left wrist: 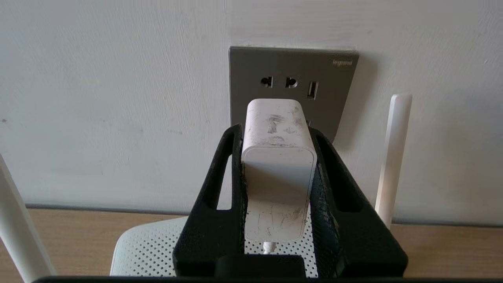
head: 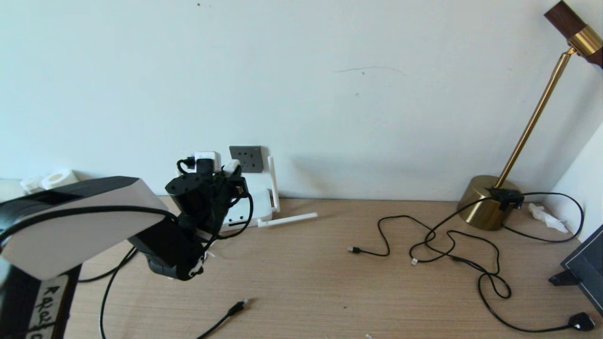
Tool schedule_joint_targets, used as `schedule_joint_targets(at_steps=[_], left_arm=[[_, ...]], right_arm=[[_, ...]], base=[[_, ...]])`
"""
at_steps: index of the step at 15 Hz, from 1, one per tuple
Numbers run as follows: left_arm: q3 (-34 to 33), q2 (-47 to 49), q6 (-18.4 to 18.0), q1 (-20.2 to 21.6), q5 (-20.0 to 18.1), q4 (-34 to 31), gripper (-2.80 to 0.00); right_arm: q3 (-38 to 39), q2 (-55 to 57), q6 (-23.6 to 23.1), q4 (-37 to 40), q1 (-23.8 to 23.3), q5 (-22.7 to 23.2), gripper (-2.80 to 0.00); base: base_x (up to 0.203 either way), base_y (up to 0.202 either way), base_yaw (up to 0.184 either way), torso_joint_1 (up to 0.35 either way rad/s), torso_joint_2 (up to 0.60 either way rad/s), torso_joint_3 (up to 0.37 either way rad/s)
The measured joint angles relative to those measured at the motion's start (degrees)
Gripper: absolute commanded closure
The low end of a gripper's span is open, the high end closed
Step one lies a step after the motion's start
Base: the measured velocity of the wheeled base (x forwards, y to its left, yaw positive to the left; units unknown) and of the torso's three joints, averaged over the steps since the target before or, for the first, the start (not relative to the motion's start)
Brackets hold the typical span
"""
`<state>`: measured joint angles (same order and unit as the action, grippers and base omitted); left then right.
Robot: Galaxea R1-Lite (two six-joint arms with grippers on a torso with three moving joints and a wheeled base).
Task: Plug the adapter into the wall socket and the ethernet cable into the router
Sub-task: Align plug and socket
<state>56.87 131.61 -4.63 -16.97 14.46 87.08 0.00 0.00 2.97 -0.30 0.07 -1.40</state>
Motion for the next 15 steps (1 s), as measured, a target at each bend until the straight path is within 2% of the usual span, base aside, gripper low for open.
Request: schedule_joint_targets(at_steps=[11,15], left_arm=[[0.0,2.0,0.0,-0.5,-0.1,0.1,0.0],[1.8,2.2,-0.1,-0.5,-0.2,0.1,0.0]], right_arm=[[0.0,0.0,0.0,0.0,0.0,0.0,0.0],[0.0,0.0,0.0,0.0,0.0,0.0,0.0]], base=[[0.0,0.0,0.0,0.0,0.0,0.0],[0.0,0.0,0.0,0.0,0.0,0.0]])
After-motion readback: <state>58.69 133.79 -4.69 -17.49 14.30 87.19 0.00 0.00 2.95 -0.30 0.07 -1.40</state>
